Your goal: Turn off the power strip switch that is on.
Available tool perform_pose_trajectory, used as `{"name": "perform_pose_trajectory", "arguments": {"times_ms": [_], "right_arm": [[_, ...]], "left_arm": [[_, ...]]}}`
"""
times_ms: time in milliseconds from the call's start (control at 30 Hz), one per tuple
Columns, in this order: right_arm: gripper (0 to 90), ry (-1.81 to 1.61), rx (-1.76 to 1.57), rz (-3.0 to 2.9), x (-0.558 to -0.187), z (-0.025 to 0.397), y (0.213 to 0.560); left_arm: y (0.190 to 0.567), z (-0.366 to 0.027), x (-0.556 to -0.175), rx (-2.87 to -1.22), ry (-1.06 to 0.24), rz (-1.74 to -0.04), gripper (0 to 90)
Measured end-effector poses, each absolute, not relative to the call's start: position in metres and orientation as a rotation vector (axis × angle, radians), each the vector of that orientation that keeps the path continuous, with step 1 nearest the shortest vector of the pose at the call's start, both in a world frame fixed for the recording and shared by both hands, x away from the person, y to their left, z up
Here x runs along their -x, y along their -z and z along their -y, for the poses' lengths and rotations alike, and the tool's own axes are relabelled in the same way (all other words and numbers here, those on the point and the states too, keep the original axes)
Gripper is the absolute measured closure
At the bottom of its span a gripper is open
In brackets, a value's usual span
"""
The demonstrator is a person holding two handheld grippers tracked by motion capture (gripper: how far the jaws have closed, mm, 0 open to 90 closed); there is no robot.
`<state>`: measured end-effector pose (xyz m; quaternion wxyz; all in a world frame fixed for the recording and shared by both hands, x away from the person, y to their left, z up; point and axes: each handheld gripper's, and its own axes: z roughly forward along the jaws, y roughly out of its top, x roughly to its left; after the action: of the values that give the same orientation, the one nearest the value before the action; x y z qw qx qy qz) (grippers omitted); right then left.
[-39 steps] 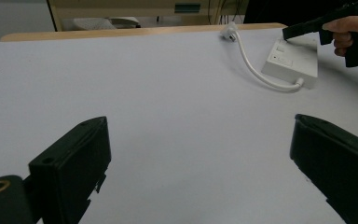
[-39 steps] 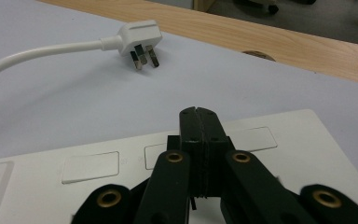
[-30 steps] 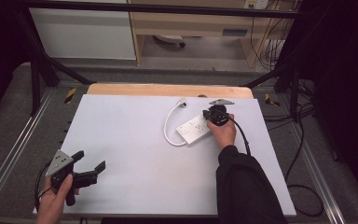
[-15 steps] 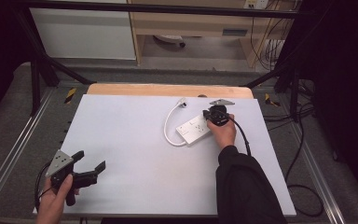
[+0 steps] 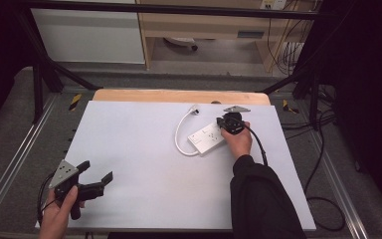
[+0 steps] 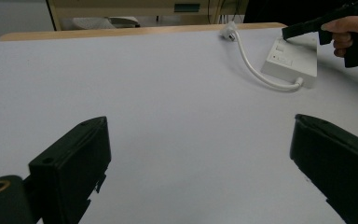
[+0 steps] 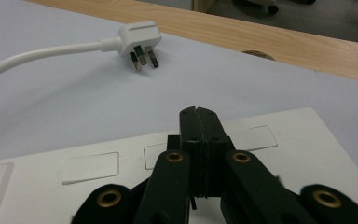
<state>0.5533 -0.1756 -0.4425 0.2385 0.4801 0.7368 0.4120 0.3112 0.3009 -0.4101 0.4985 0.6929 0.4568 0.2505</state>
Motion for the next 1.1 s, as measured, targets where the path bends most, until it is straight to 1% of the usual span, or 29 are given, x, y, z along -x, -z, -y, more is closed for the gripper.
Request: {"name": "perform_pose_trajectory", "arguments": {"times_ms": [633, 1100], "right_arm": [[90.0, -1.117, -1.313, -2.039, -0.553, 0.177, 0.442], [90.0, -1.165, -1.269, -2.024, -0.547, 0.175, 0.429]], "left_arm": [[0.412, -0.299, -0.312, -1.689, -0.611, -1.114, 5.2], [0.413, -0.3, -0.312, -1.687, -0.611, -1.12, 5.2]]}}
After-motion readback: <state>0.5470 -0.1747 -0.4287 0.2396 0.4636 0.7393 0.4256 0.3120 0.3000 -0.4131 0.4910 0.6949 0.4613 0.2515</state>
